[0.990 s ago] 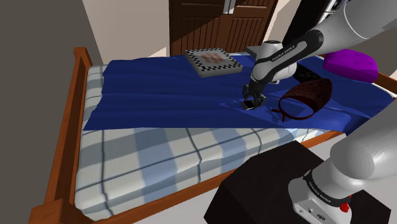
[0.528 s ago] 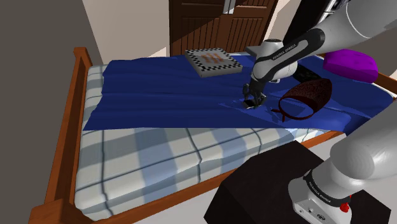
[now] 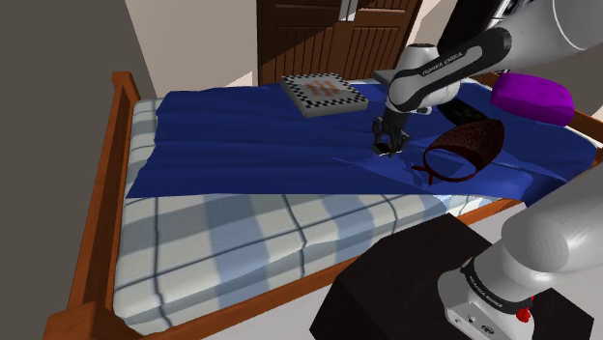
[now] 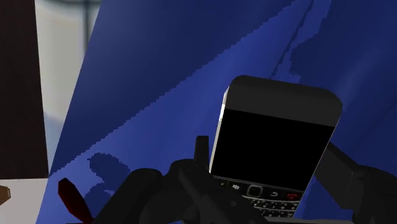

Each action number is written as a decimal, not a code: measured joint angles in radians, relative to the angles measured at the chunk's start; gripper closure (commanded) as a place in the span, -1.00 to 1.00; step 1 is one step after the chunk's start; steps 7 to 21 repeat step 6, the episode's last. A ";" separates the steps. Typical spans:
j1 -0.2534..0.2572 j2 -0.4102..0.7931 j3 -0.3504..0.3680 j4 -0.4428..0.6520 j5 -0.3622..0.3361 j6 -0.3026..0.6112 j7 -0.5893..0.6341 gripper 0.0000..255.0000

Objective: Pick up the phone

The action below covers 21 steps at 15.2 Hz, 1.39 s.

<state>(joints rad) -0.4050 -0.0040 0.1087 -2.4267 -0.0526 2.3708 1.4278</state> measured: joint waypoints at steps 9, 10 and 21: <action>0.000 -0.053 -0.001 0.024 0.011 -0.077 -0.013 1.00; 0.000 -0.053 -0.001 0.024 0.011 -0.077 -0.013 1.00; 0.000 -0.053 -0.001 0.024 0.011 -0.077 -0.013 1.00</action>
